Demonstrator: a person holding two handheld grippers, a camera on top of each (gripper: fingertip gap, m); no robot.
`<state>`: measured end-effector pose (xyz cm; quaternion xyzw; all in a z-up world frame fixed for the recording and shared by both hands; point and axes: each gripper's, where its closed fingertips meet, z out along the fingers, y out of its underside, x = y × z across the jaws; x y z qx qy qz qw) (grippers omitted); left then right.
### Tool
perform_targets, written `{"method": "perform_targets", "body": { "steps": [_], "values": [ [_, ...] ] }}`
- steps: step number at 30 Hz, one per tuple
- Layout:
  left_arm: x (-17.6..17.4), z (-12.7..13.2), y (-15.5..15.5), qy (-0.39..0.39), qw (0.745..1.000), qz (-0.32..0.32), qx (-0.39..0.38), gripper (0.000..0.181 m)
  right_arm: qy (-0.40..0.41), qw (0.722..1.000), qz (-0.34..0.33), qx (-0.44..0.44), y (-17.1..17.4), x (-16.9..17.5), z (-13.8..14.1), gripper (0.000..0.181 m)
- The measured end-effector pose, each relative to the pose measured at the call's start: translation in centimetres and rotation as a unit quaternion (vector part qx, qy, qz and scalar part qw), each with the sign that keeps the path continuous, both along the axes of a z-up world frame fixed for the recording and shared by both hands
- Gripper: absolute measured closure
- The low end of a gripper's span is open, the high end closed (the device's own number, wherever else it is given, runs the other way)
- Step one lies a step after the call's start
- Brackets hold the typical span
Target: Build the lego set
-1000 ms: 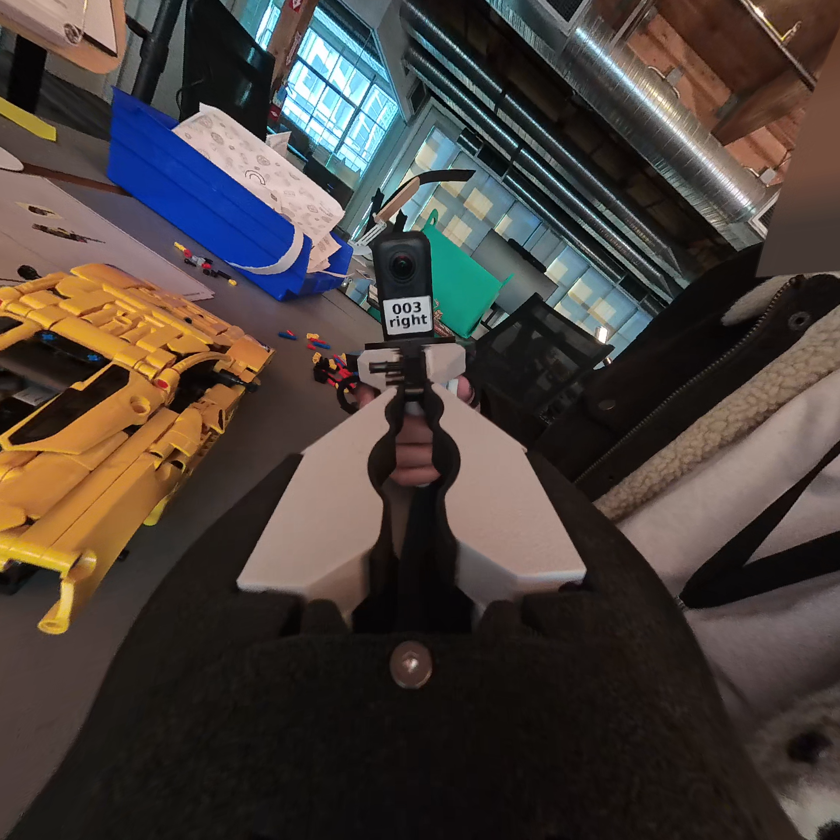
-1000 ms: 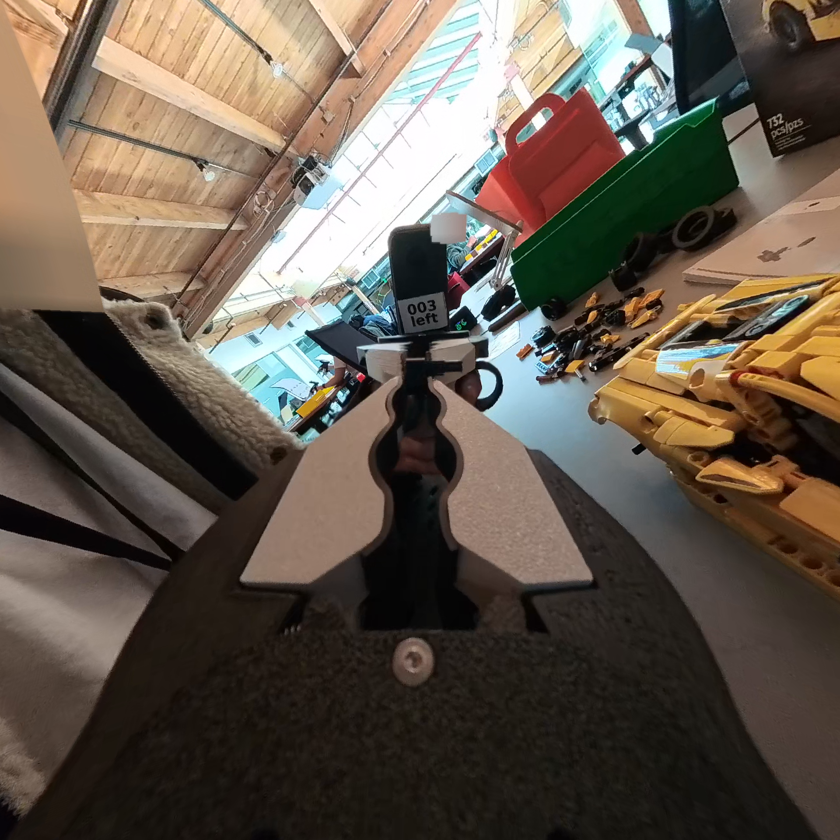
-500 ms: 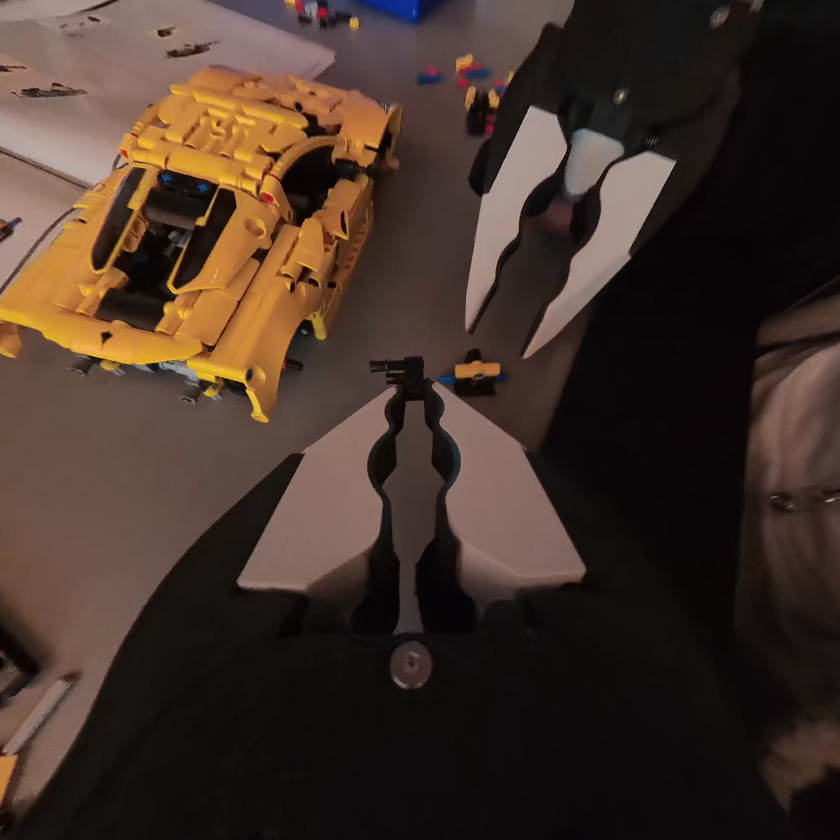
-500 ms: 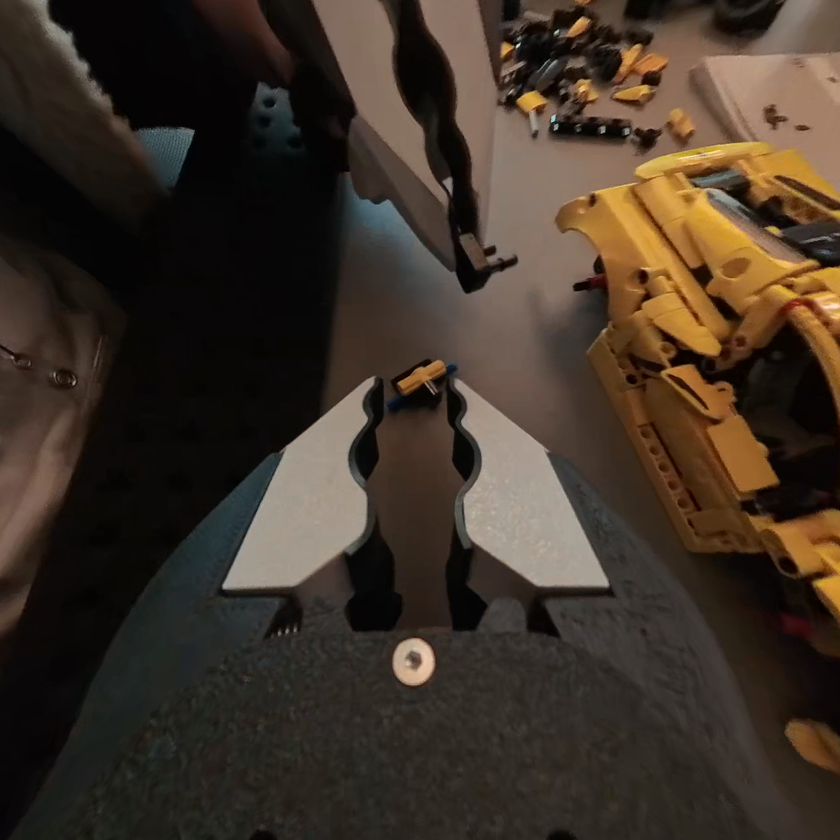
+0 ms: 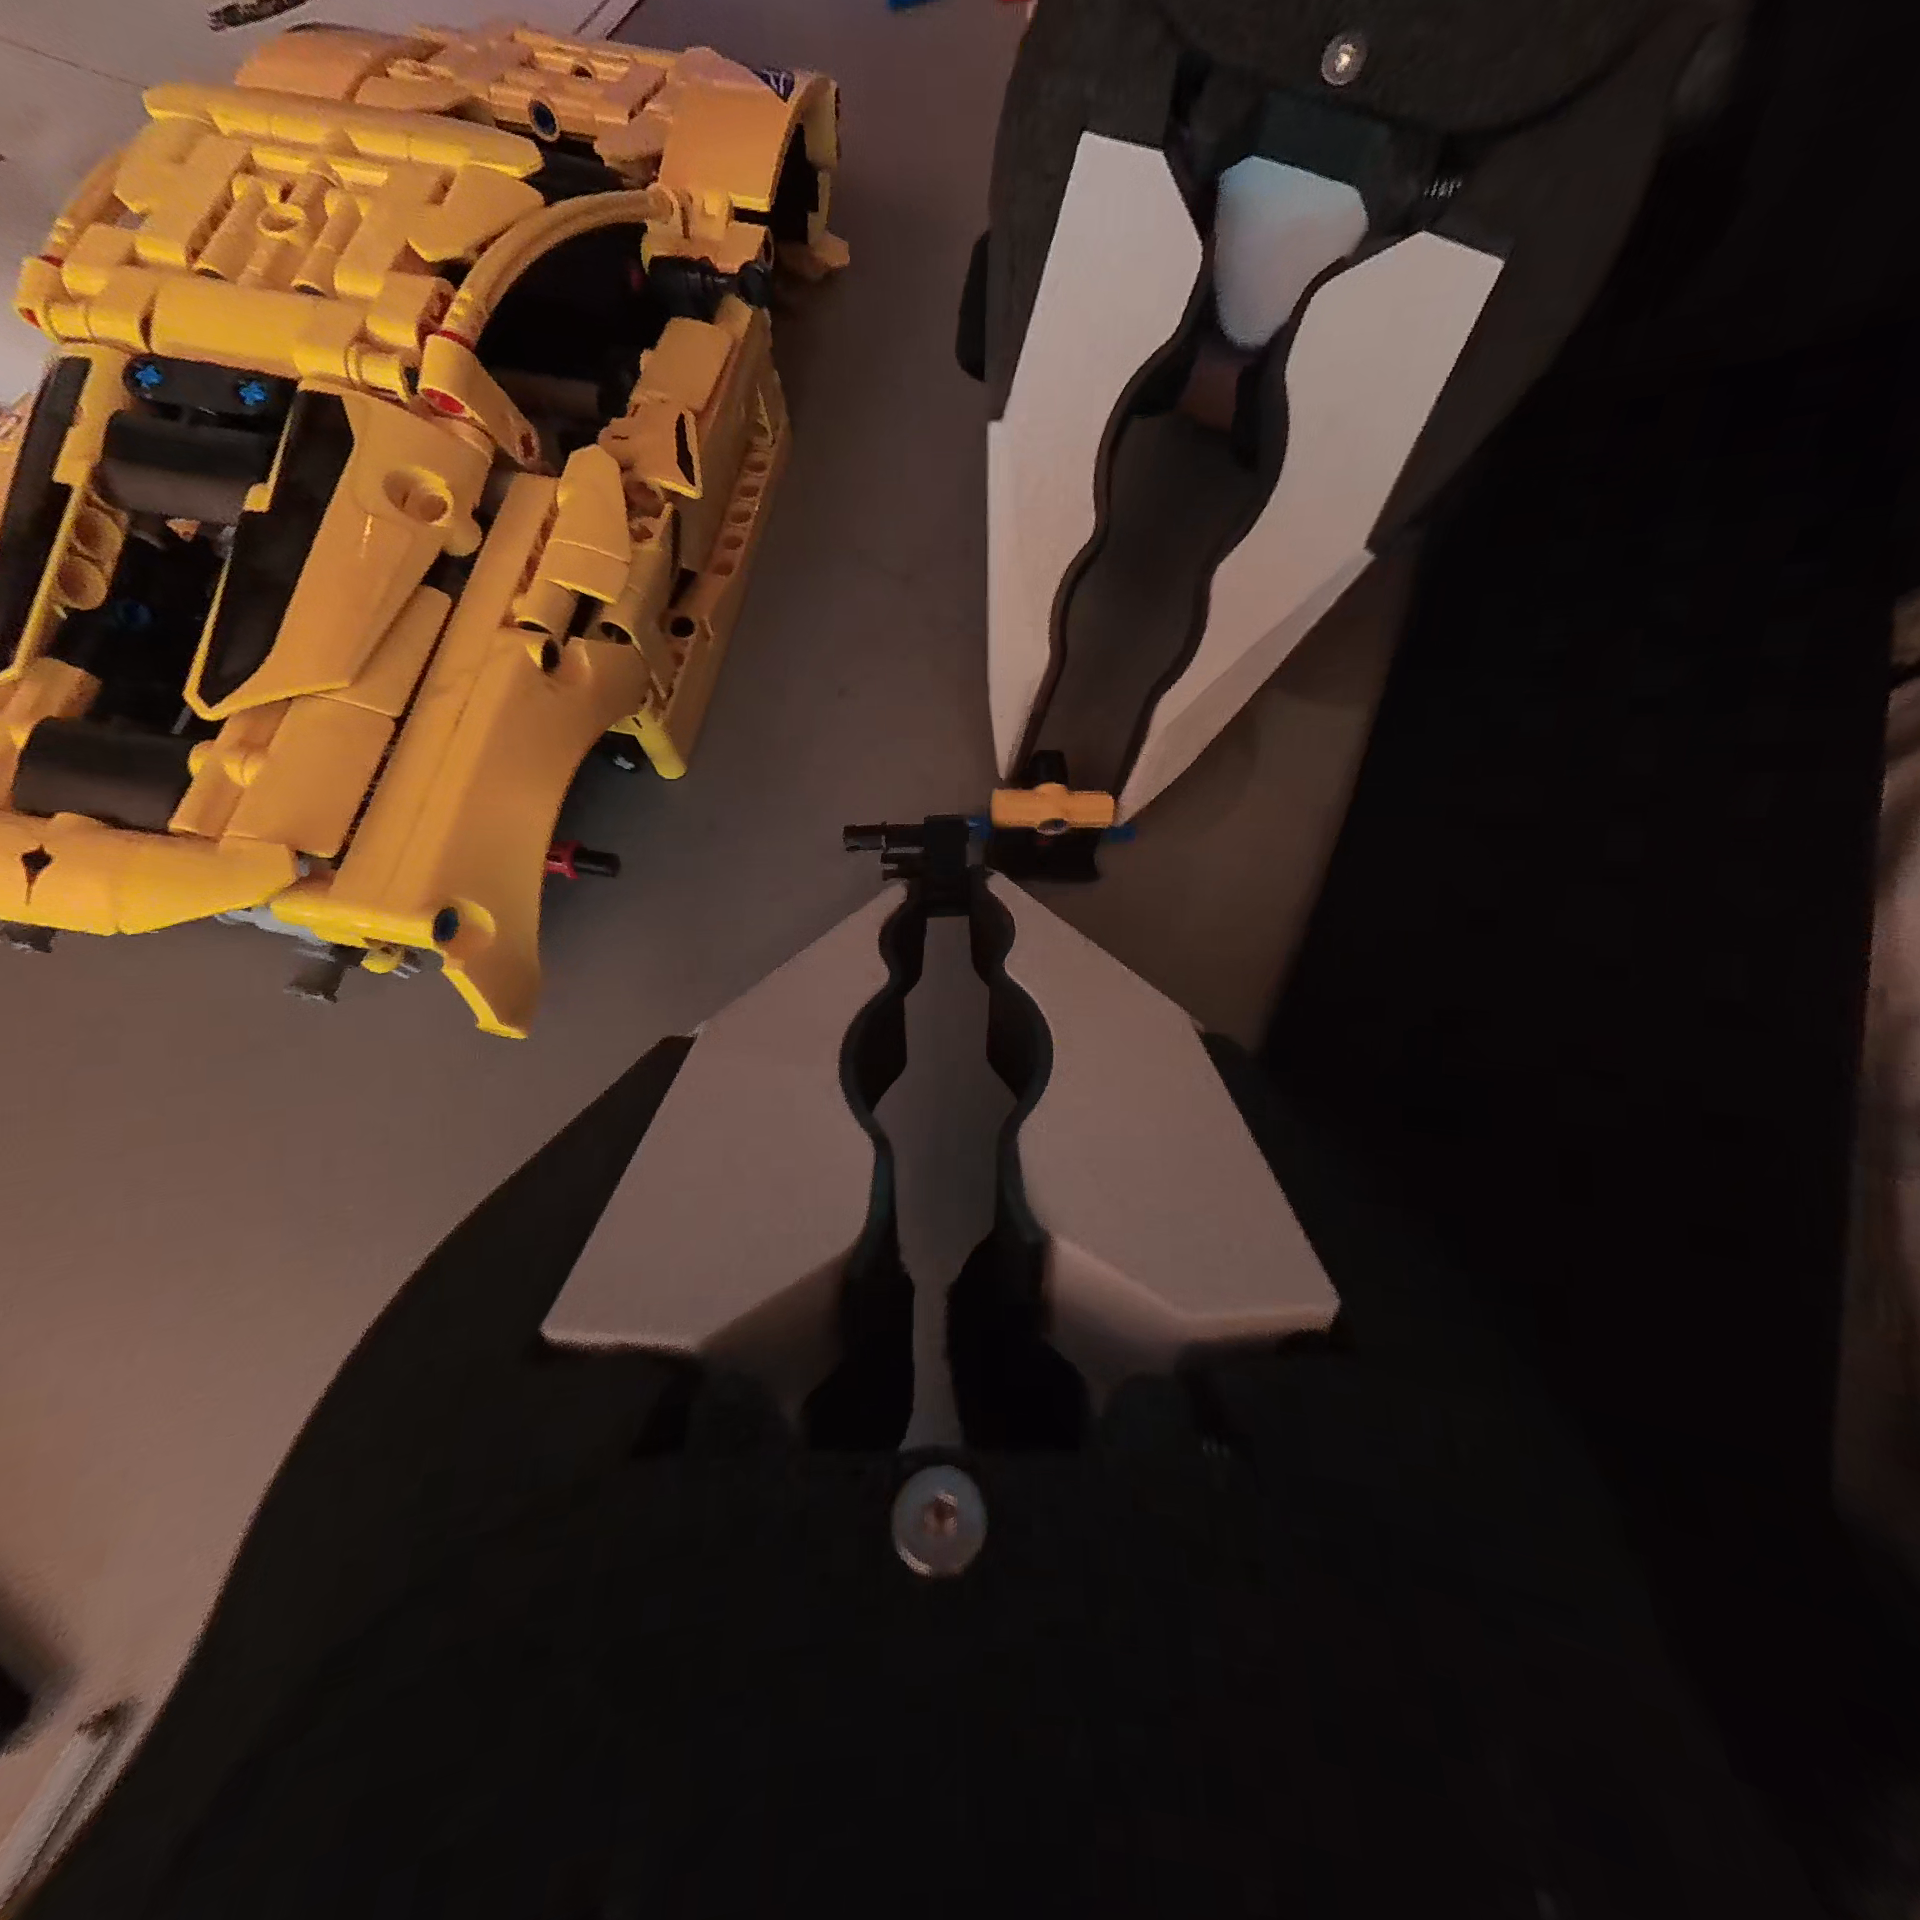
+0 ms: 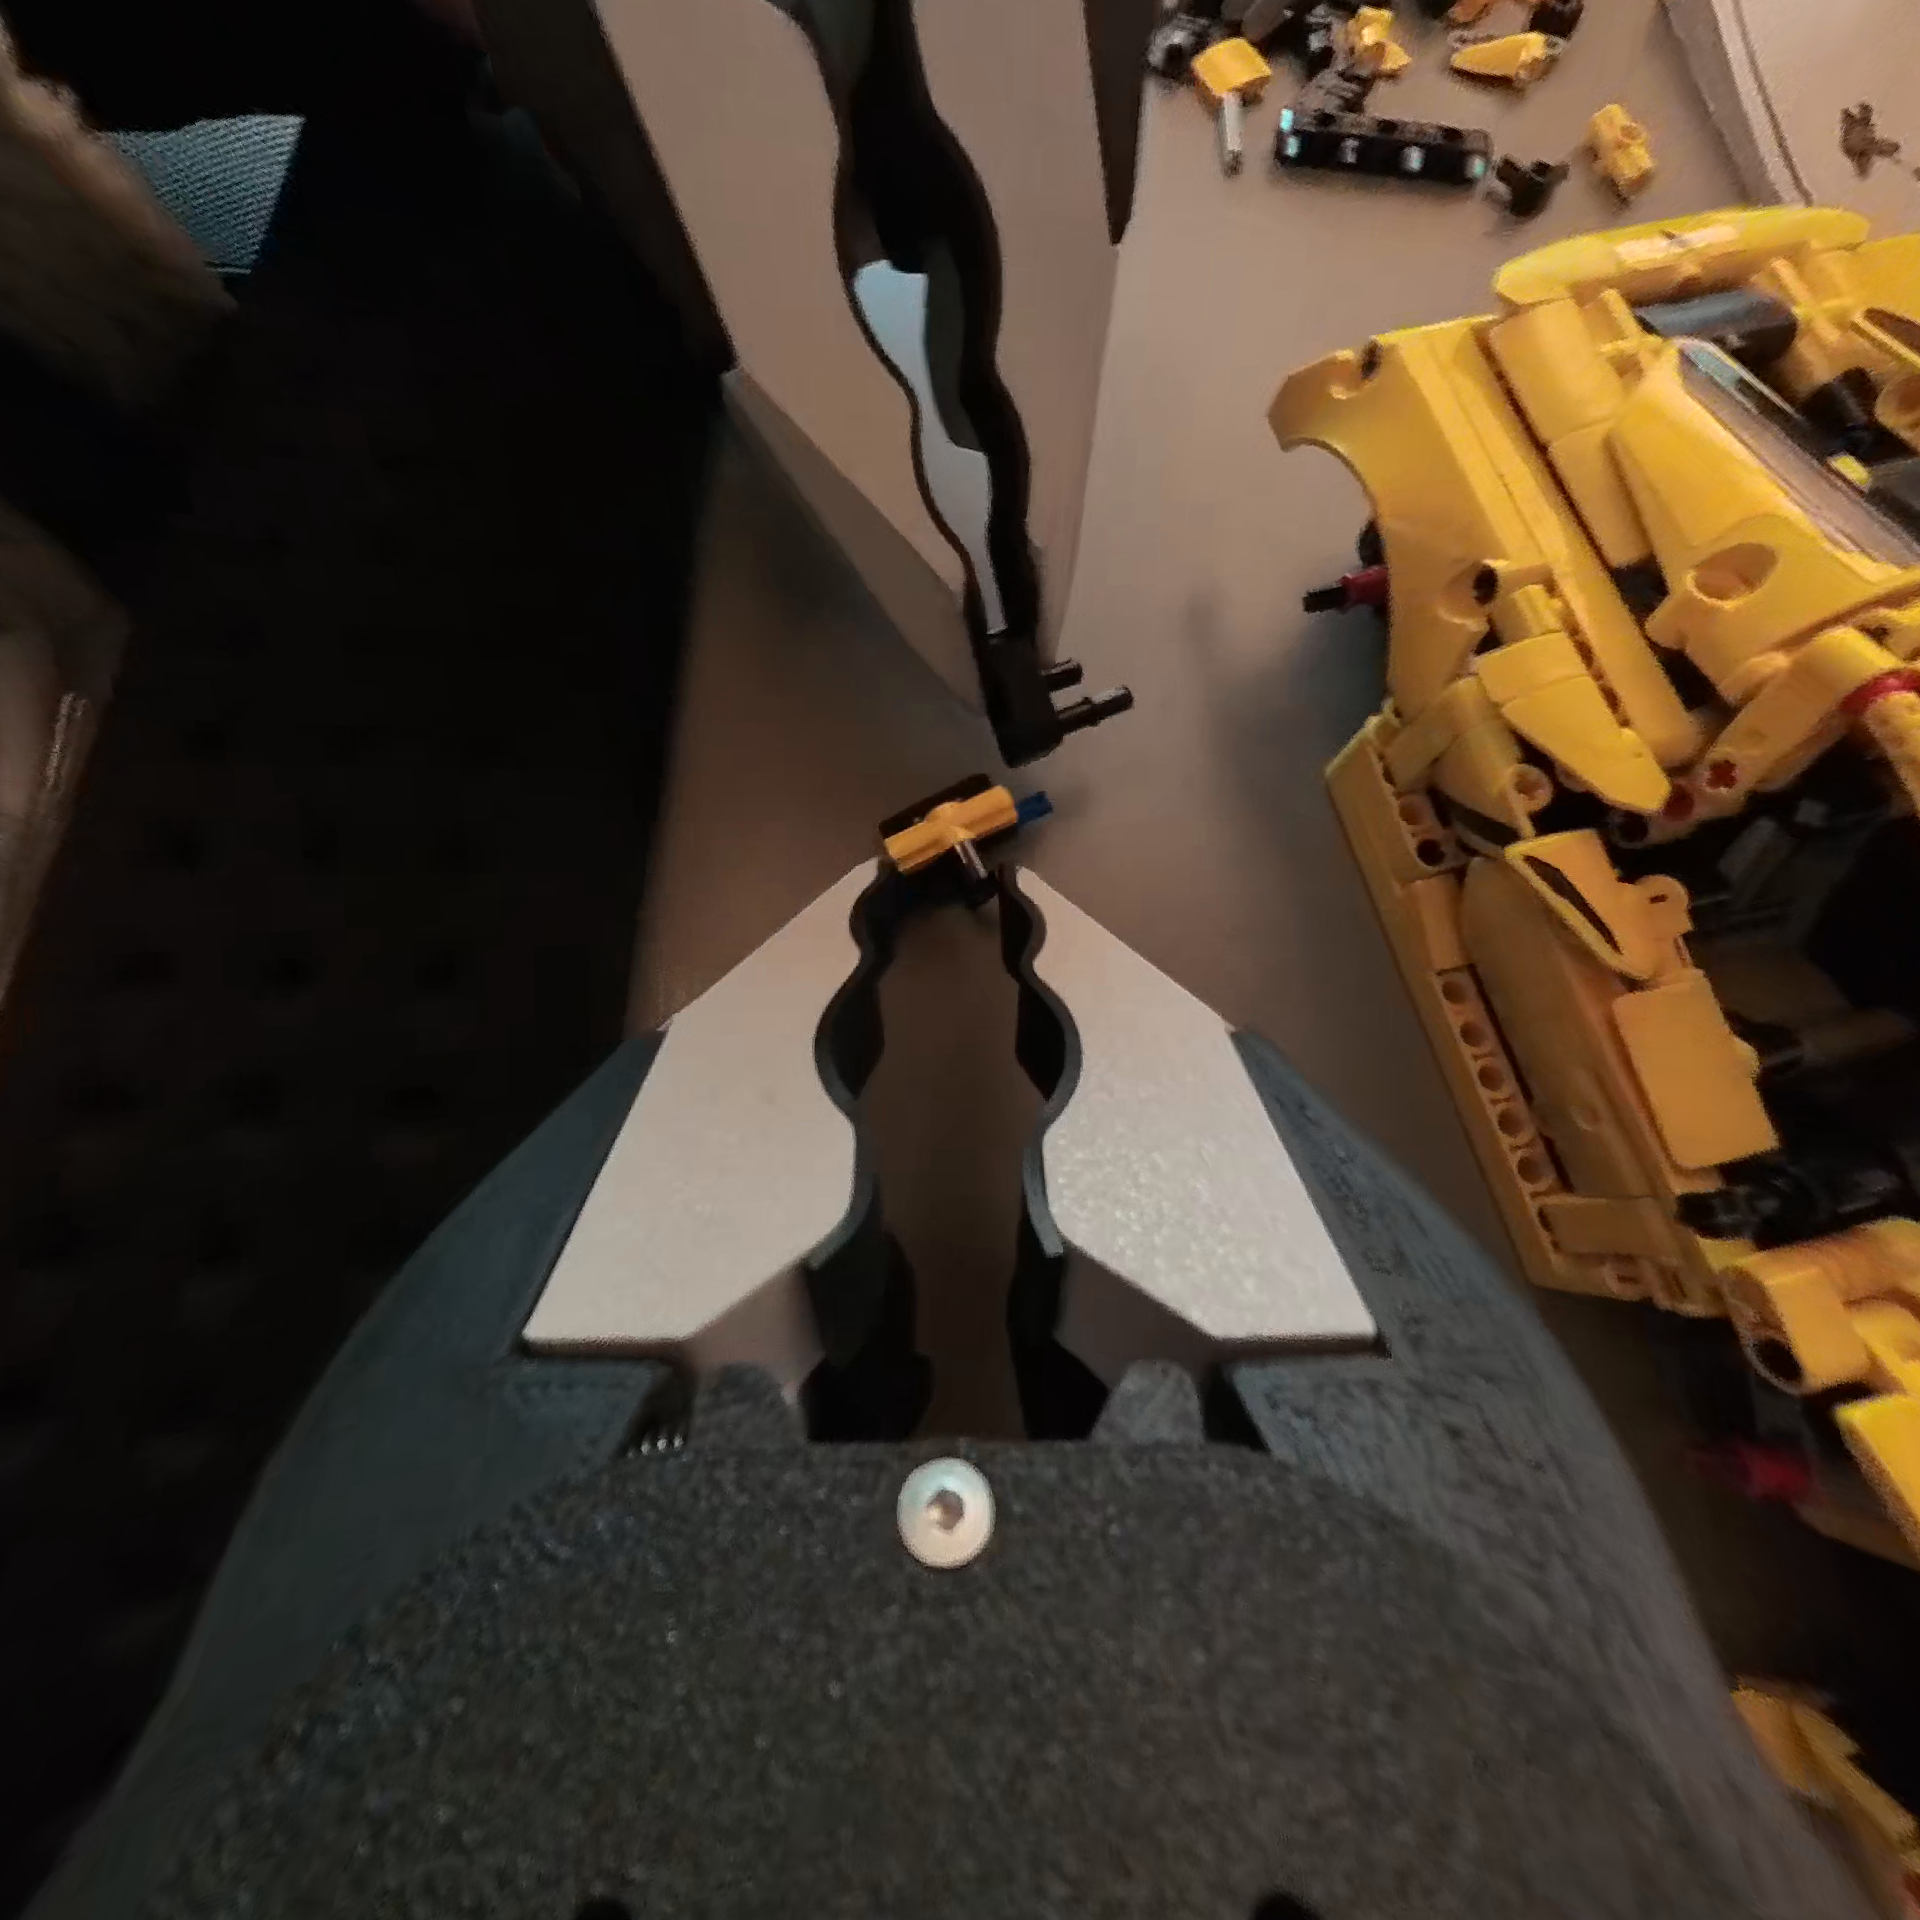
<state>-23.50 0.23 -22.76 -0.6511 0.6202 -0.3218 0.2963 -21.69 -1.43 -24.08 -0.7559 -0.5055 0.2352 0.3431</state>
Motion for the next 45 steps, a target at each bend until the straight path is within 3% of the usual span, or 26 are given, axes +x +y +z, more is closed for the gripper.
{"method": "perform_targets", "body": {
  "steps": [5,9,18,22,31,36,39,45],
  "values": [
    [0.0,0.4,0.8,-0.015,1.0,0.013,0.003,0.173,0.011,0.999,-0.029,-0.036,0.7,1.3,-0.1,0.163],
    [0.0,1.1,1.2,-0.044,0.999,0.021,-0.017,0.173,0.043,0.997,-0.009,-0.066,0.1,1.4,0.6,0.163],
    [0.0,2.2,2.5,-0.083,0.995,0.047,-0.042,0.173,-0.048,0.993,0.076,-0.077,1.7,2.6,0.3,0.163],
    [0.2,1.6,2.7,-0.068,0.996,0.051,-0.022,0.173,-0.038,0.989,0.109,-0.091,1.7,2.3,0.3,0.163],
    [1.8,0.3,2.1,-0.022,0.998,0.042,0.033,0.173,-0.001,0.992,0.113,-0.047,1.4,1.9,0.6,0.163],
    [2.0,-0.1,2.0,-0.017,0.999,0.04,0.029,0.173,0.009,0.993,0.108,-0.04,1.6,2.0,1.1,0.15],
    [2.2,0.0,1.9,-0.021,0.999,0.033,0.026,0.173,0.033,0.994,0.106,-0.002,2.2,1.4,2.0,0.131],
    [2.7,0.0,1.7,-0.023,0.999,0.014,0.034,0.173,0.018,0.992,0.12,0.035,2.7,1.0,1.1,0.123]
  ]
}}
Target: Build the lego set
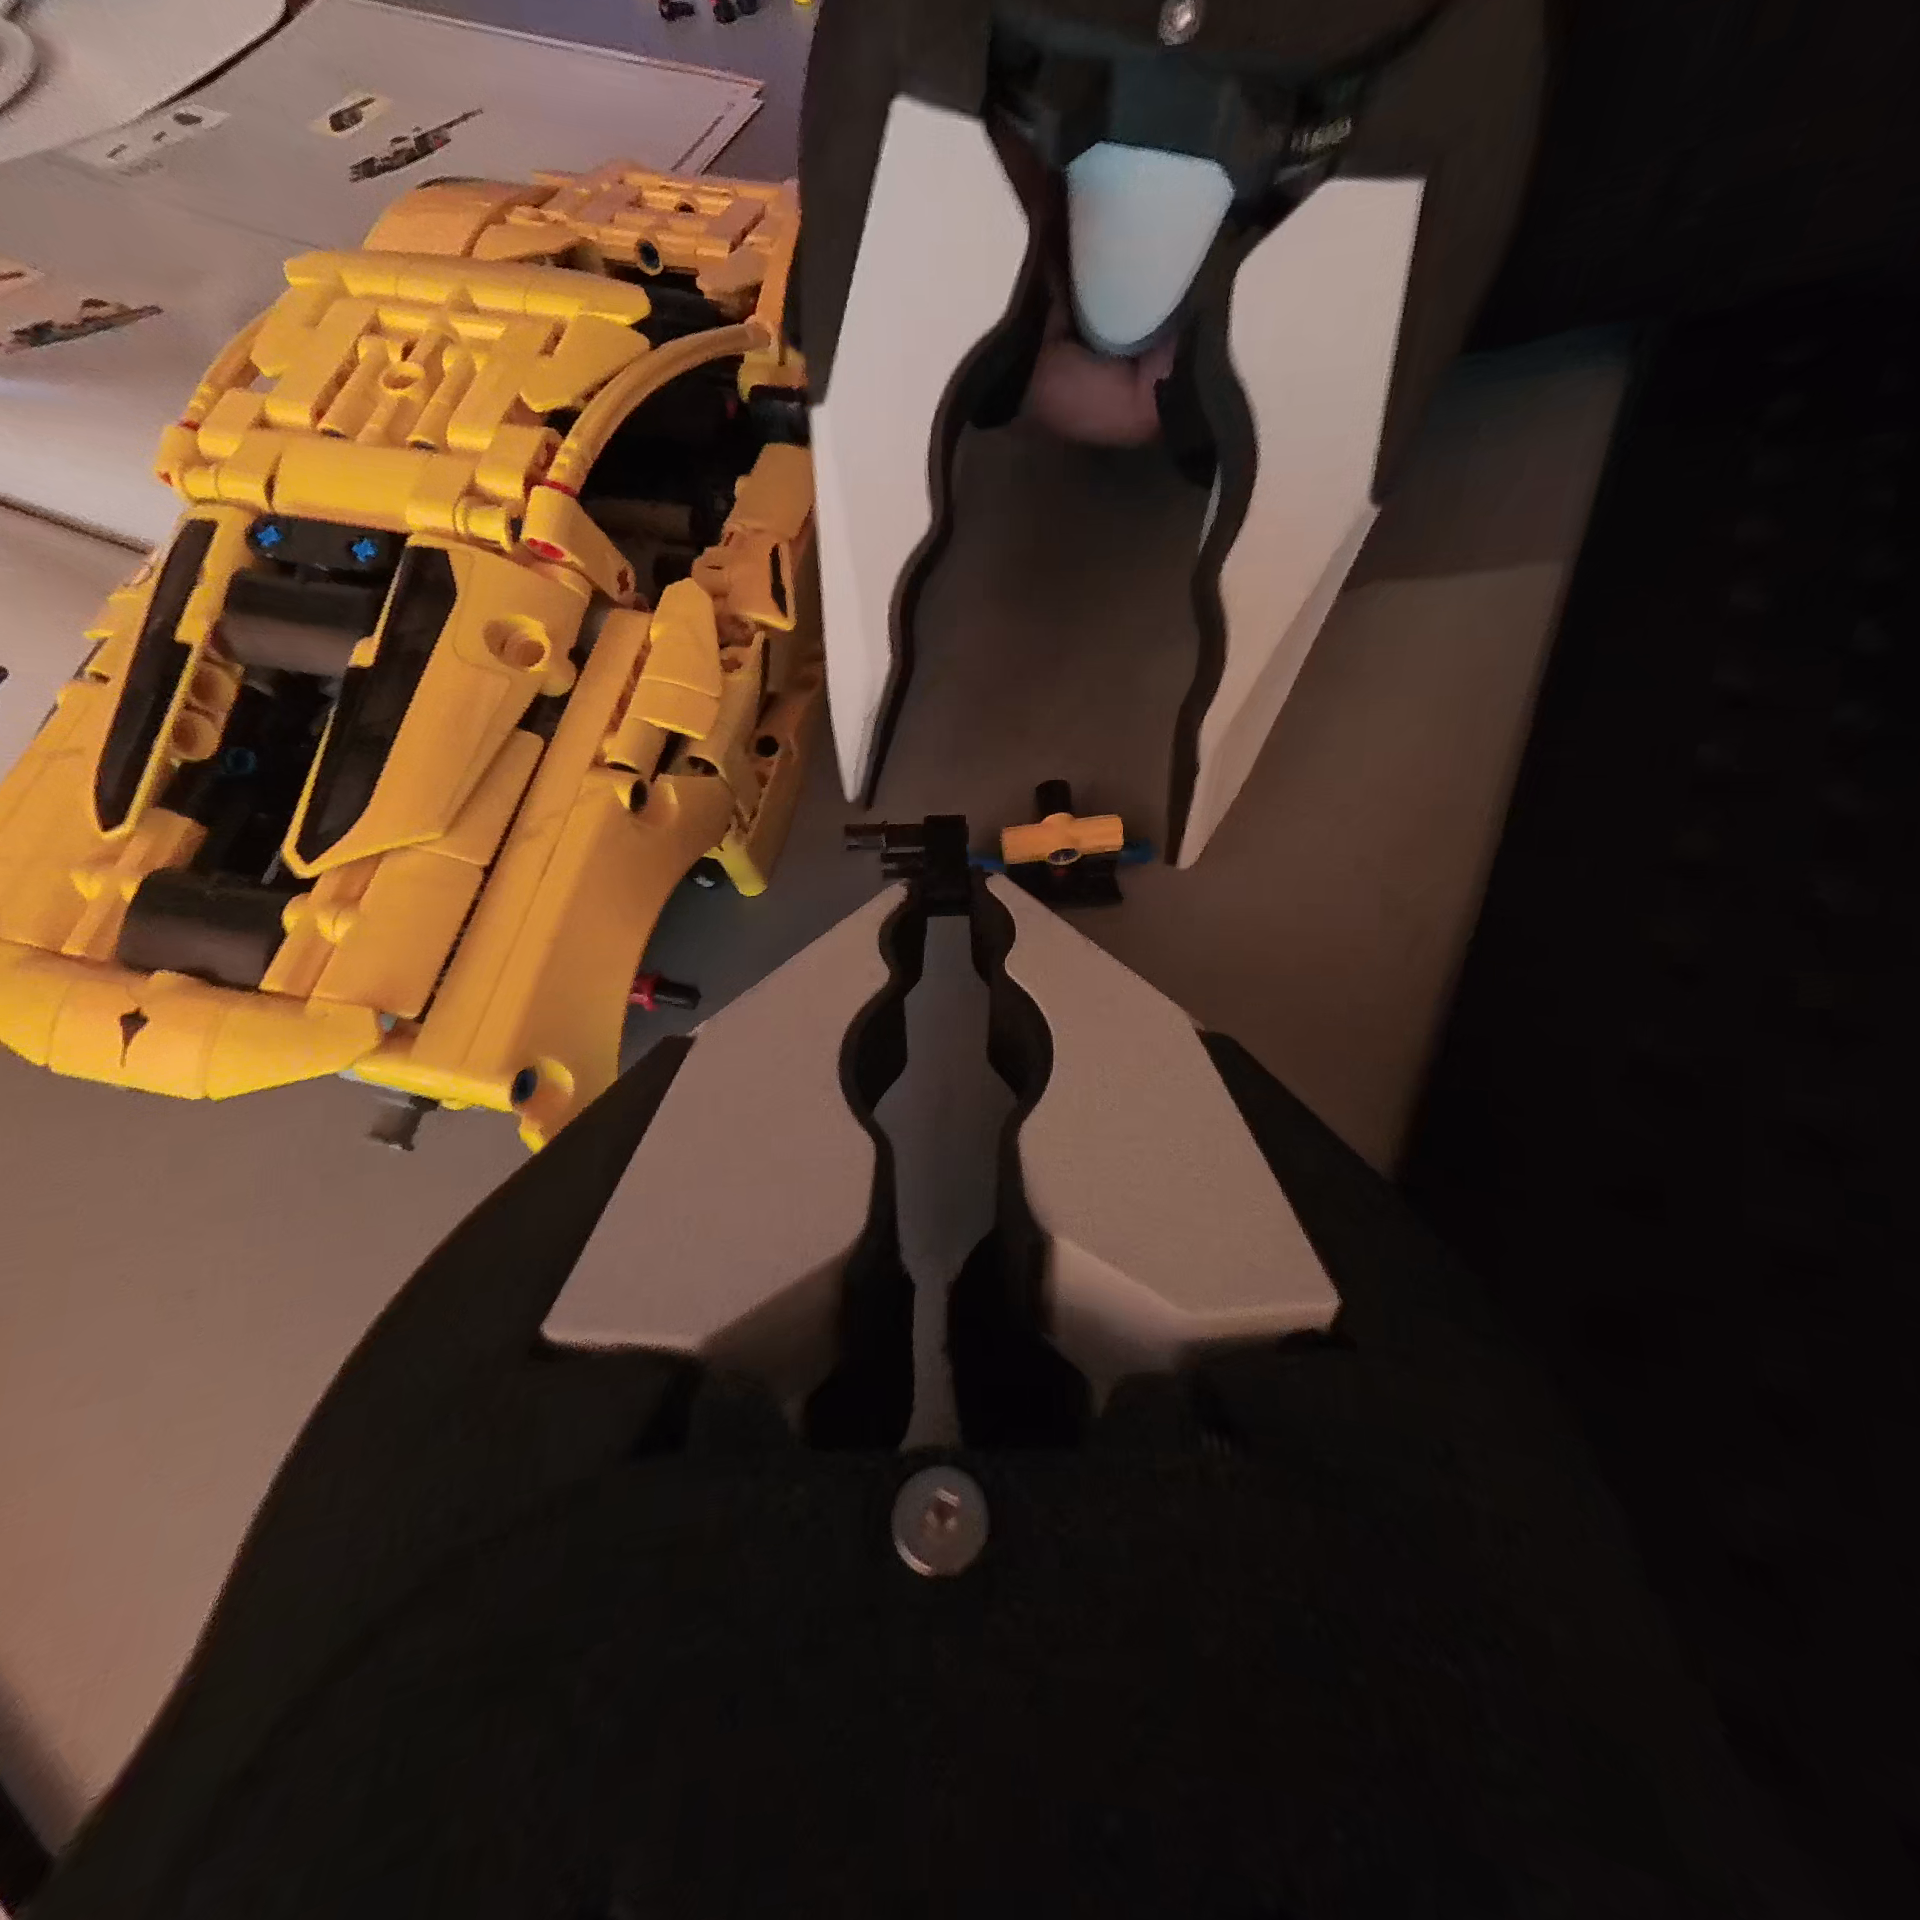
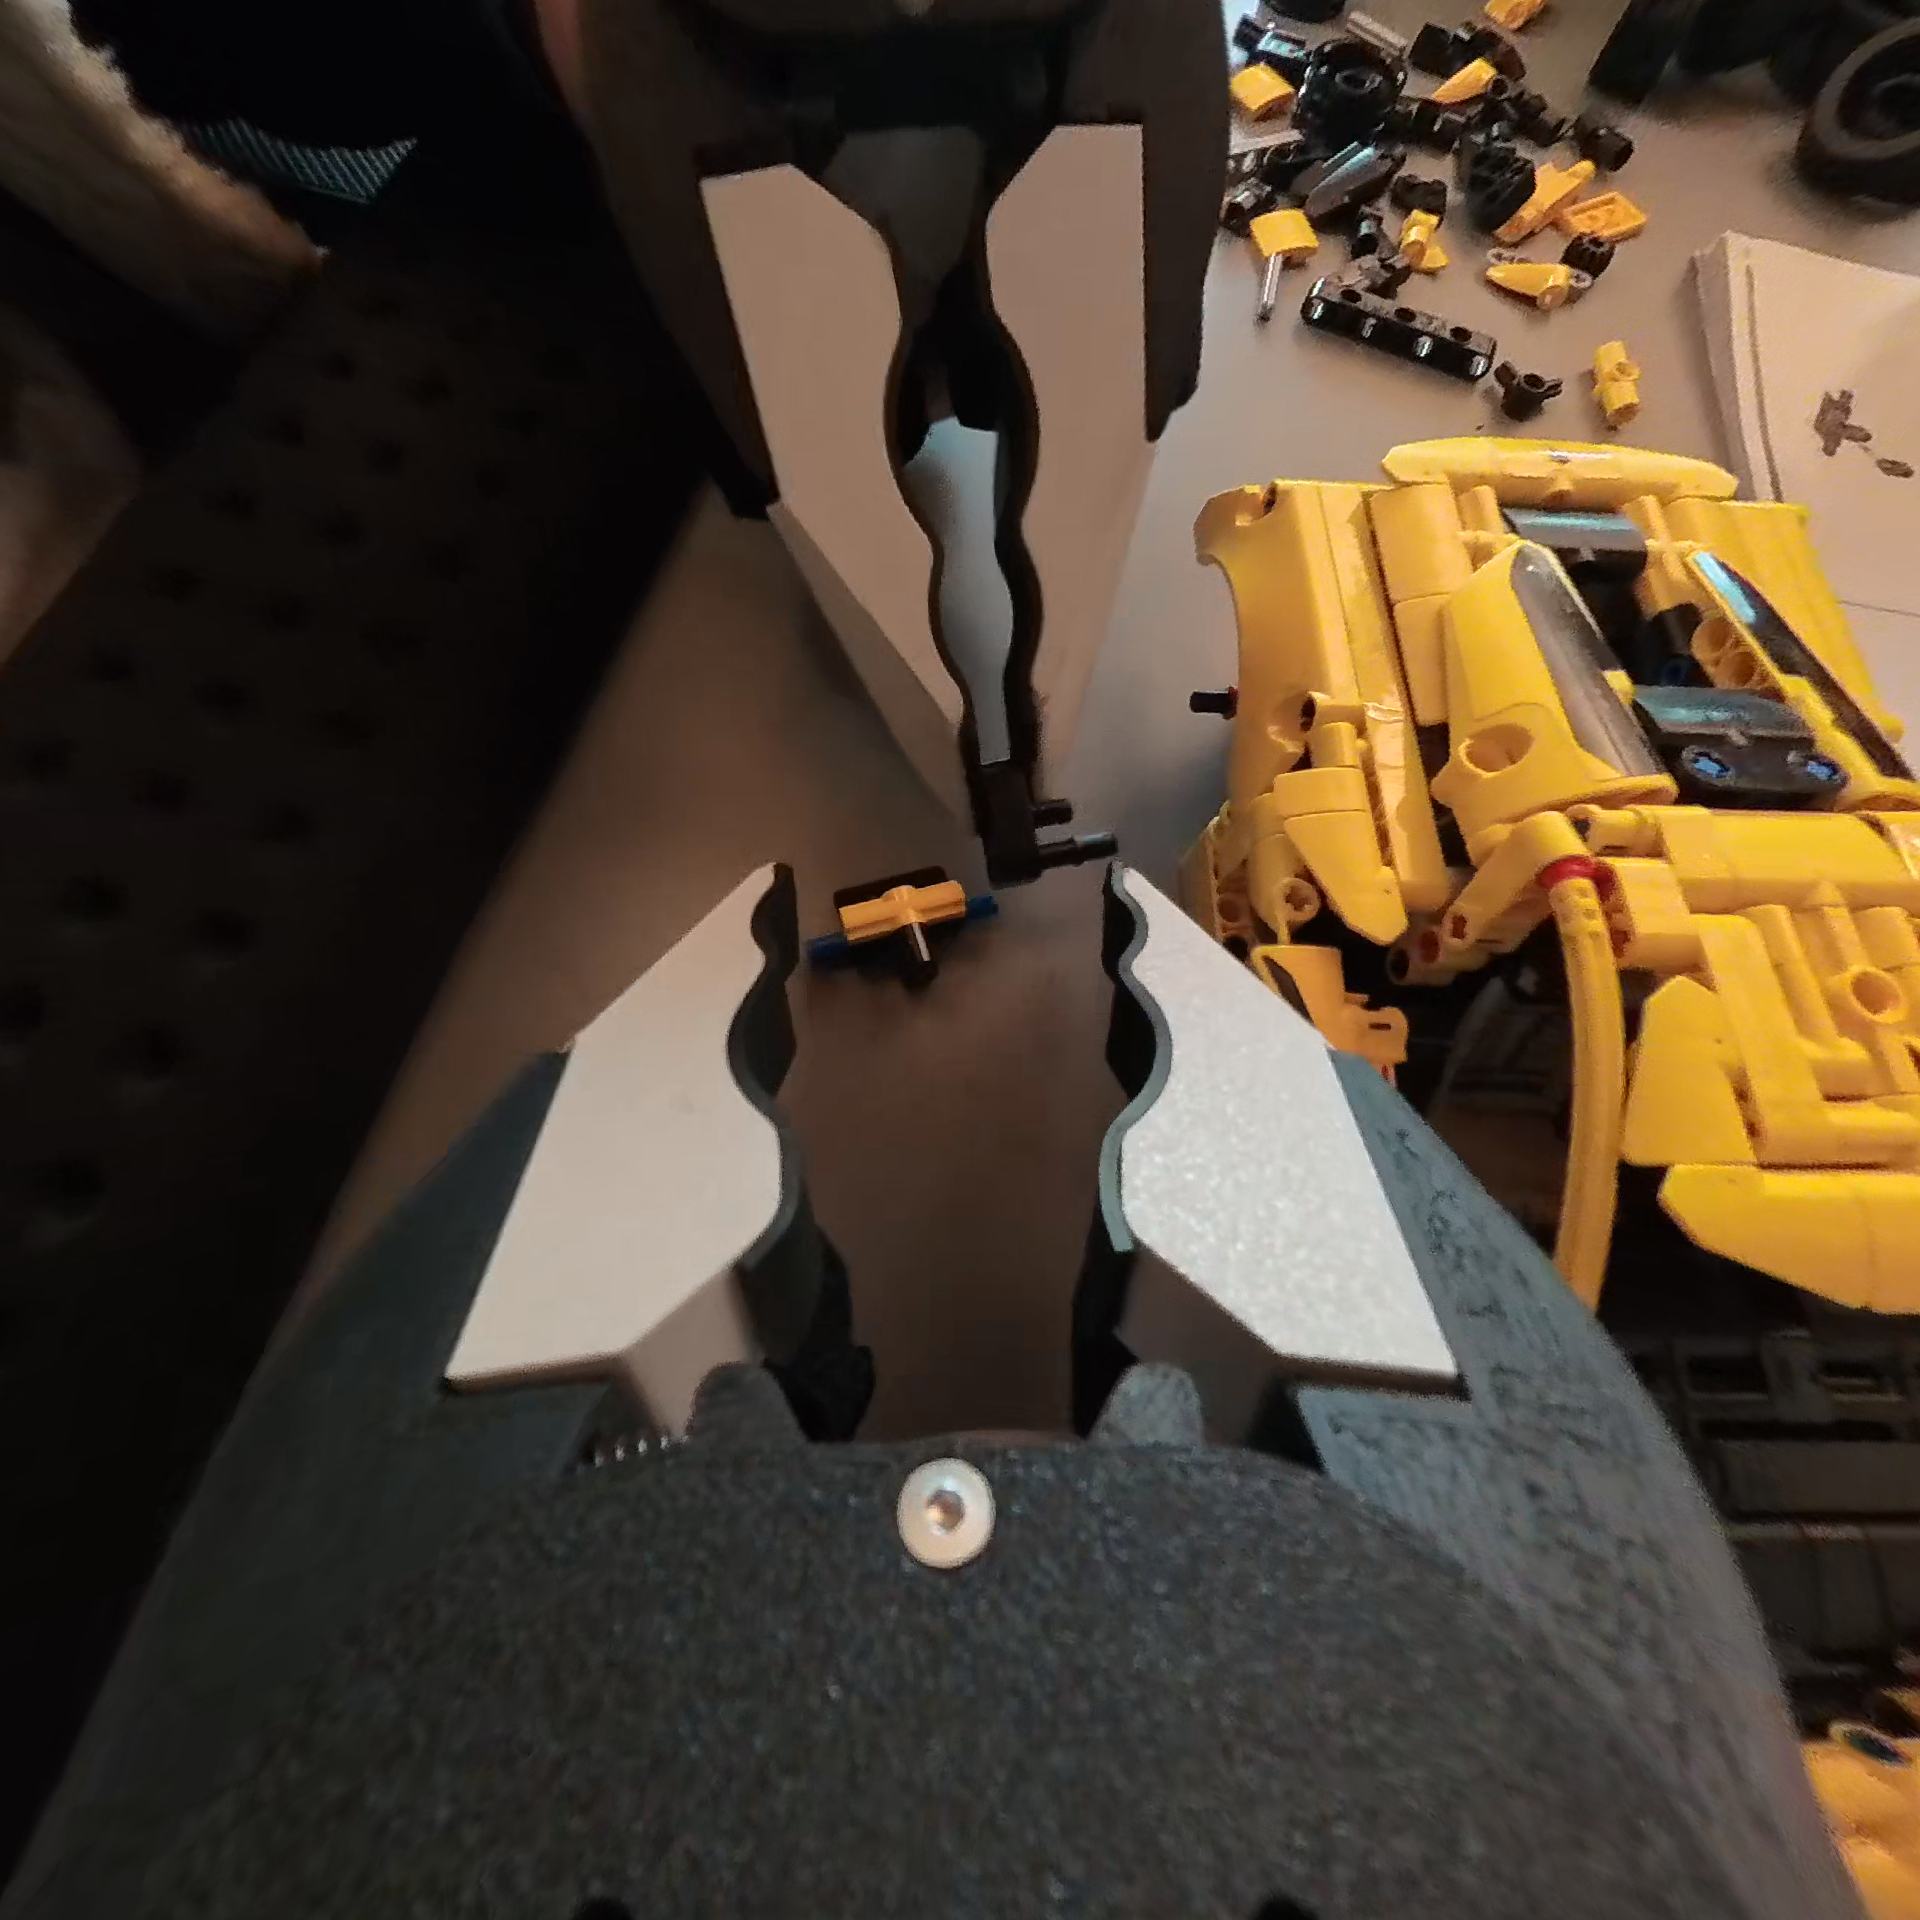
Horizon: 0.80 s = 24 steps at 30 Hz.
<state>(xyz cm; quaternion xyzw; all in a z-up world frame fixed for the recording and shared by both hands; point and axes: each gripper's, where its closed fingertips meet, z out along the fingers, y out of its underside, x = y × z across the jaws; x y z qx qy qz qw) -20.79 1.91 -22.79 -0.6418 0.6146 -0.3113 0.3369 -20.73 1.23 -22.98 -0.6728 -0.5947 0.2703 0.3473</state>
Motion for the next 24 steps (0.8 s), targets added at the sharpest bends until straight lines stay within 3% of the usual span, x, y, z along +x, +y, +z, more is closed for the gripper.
{"method": "perform_targets", "body": {
  "steps": [12,24],
  "values": [
    [0.2,-0.7,-0.2,0.022,0.999,-0.013,0.025,0.173,-0.025,0.999,0.005,0.025,0.4,-0.1,-0.8,0.125],
    [-0.1,0.2,0.4,-0.005,1.0,0.007,0.003,0.173,0.006,0.999,-0.043,0.007,0.3,1.1,0.9,0.136]
  ]
}}
